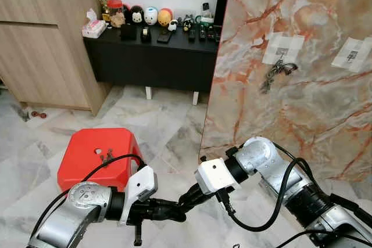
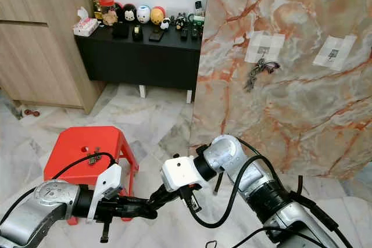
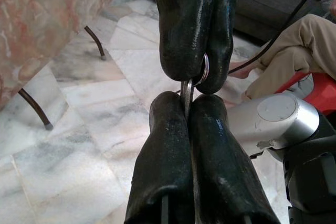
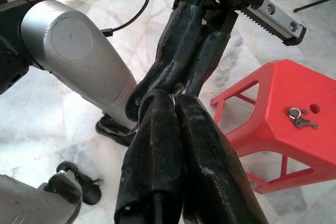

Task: Hang keys on a hook

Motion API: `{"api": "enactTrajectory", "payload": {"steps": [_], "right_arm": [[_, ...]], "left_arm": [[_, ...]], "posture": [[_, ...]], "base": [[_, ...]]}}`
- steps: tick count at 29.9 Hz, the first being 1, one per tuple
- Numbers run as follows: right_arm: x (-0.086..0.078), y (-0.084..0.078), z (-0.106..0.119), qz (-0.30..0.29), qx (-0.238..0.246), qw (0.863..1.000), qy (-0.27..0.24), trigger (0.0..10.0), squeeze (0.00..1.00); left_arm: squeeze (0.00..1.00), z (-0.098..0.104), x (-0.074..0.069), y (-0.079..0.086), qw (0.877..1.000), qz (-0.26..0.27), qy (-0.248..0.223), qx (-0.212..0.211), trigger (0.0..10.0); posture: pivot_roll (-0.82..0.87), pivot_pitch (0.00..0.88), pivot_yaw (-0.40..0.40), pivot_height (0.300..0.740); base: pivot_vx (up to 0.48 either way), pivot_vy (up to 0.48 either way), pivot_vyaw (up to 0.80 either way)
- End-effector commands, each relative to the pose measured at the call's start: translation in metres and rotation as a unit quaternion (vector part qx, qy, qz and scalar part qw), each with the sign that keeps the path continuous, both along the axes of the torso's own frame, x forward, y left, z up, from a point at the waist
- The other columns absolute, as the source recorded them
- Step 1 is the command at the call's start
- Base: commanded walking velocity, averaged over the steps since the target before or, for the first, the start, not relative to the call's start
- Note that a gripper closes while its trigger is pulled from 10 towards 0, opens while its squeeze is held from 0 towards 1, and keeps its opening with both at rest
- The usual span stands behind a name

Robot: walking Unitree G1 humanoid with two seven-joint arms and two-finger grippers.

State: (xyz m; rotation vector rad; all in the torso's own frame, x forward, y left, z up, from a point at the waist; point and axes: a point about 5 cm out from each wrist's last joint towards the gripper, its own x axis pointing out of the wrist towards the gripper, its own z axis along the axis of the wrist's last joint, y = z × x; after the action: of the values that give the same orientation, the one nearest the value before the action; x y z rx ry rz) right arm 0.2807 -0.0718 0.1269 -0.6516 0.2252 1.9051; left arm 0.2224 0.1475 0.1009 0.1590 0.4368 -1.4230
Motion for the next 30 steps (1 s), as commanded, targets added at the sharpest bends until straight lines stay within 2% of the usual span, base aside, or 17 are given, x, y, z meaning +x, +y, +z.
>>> {"api": "enactTrajectory", "payload": {"steps": [1,2,3,10,12,18,24,27,29,30], "right_arm": [[0.004,-0.008,0.009,-0.005,-0.003,1.0,-0.011,10.0,0.0],[0.004,-0.009,0.009,-0.005,-0.004,1.0,-0.009,10.0,0.18],[0.004,-0.009,0.008,-0.005,-0.007,1.0,-0.007,10.0,1.0],[0.005,-0.012,0.007,-0.01,-0.017,1.0,-0.011,10.0,1.0],[0.005,-0.018,0.003,-0.007,-0.038,0.999,-0.012,10.0,1.0],[0.006,-0.025,0.001,-0.02,-0.048,0.999,-0.011,10.0,1.0],[0.011,-0.034,-0.013,-0.071,-0.07,0.995,-0.015,10.0,1.0],[0.01,-0.045,-0.026,-0.11,-0.081,0.991,-0.006,10.0,1.0],[0.012,-0.05,-0.032,-0.144,-0.076,0.987,-0.003,10.0,1.0],[0.013,-0.055,-0.037,-0.17,-0.079,0.982,-0.008,10.0,0.27]], "left_arm": [[0.0,-0.014,-0.001,0.015,0.998,0.025,0.02,0.057,10.0],[0.0,-0.014,-0.002,0.015,0.998,0.024,0.02,0.057,10.0],[0.0,-0.015,-0.001,0.015,0.998,0.025,0.018,0.059,10.0],[0.0,-0.016,-0.001,0.016,0.997,0.026,0.02,0.067,10.0],[0.0,-0.018,-0.001,0.018,0.997,0.026,0.021,0.073,10.0],[0.0,-0.02,-0.002,0.019,0.996,0.029,0.021,0.081,10.0],[0.0,-0.027,0.002,0.024,0.993,0.046,0.008,0.107,10.0],[0.0,-0.033,0.005,0.025,0.989,0.064,-0.006,0.13,10.0],[0.0,-0.037,0.014,0.029,0.982,0.1,-0.033,0.157,10.0],[0.0,-0.039,0.02,0.031,0.975,0.119,-0.064,0.173,10.0]], "posture": [[0.07,0.001,-0.123,0.74],[0.07,0.001,-0.123,0.74],[0.07,0.0,-0.124,0.74],[0.08,0.0,-0.123,0.74],[0.08,0.0,-0.122,0.74],[0.08,0.0,-0.12,0.74],[0.08,0.0,-0.119,0.74],[0.08,0.0,-0.117,0.74],[0.07,0.0,-0.117,0.74],[0.07,0.0,-0.114,0.74]], "base": [[0.0,0.0,0.0],[0.0,0.0,0.0],[0.0,0.0,0.0],[0.0,0.0,0.0],[0.0,0.0,0.0],[0.0,0.0,0.0],[0.0,0.0,0.0],[0.0,0.0,0.0],[0.0,0.0,0.0],[0.0,0.0,0.0]]}}
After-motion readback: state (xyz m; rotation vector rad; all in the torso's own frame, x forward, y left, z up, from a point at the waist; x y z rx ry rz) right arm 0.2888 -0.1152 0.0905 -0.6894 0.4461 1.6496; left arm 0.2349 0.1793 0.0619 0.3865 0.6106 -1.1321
